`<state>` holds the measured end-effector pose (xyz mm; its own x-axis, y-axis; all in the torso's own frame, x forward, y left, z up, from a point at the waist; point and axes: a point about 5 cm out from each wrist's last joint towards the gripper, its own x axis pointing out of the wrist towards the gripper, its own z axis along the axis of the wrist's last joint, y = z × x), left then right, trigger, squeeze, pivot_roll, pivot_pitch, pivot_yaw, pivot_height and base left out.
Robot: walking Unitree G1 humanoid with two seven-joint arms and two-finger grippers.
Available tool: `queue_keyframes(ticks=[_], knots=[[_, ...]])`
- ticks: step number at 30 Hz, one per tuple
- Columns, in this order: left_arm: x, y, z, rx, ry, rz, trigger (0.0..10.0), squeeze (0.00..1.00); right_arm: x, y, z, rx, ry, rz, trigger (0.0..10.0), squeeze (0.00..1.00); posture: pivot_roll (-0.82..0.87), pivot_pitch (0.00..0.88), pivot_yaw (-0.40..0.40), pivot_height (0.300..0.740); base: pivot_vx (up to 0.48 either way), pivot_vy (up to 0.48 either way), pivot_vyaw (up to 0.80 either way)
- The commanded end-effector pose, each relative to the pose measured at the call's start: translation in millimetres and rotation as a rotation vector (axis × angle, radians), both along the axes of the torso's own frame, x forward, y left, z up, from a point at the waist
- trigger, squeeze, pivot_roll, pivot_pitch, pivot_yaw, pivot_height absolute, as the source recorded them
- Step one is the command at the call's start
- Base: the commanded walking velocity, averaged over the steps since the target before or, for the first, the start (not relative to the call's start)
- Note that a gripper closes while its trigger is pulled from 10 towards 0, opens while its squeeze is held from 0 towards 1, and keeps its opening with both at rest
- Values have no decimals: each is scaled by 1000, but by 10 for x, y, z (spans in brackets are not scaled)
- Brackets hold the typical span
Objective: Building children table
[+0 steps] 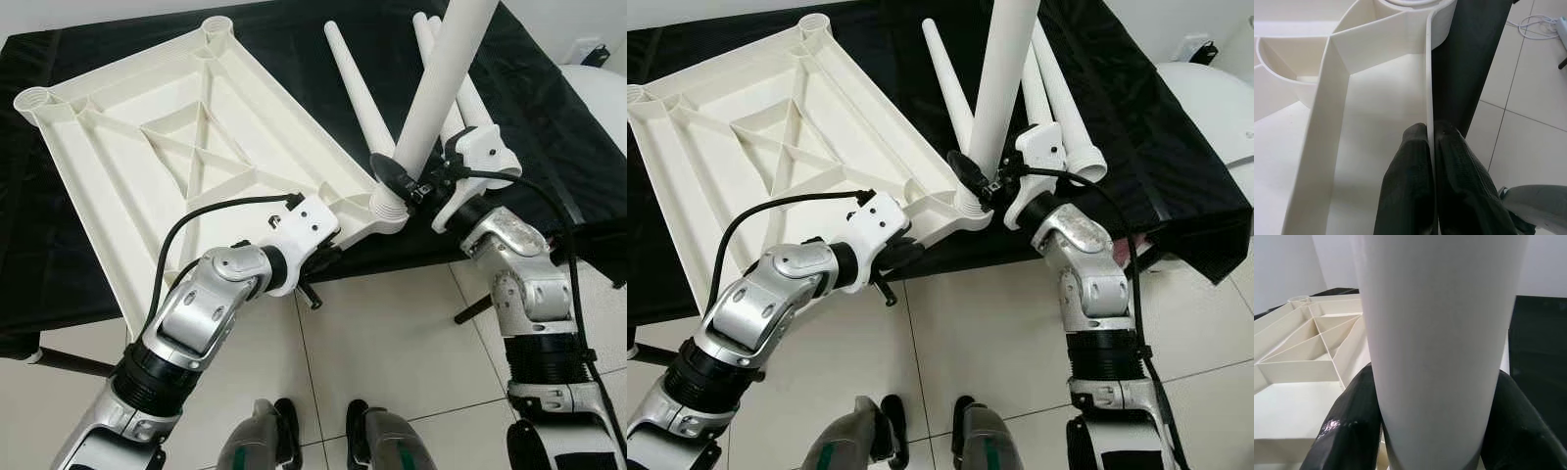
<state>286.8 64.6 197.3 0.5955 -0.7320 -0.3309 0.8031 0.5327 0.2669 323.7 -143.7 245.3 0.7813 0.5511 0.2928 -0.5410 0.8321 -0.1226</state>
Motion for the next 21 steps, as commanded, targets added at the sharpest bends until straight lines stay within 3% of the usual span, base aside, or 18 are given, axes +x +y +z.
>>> queue_keyframes(ticks=[1,21], knots=[[-23,-4,33,-19,-10,-2,10000,0,-33,9,58,32,-22,-7,10000,0,-77,237,36,740,0,0,0],[-30,-13,27,-18,-12,-8,10000,0,-132,109,76,54,-47,-158,10000,0,-80,221,40,740,0,0,0]])
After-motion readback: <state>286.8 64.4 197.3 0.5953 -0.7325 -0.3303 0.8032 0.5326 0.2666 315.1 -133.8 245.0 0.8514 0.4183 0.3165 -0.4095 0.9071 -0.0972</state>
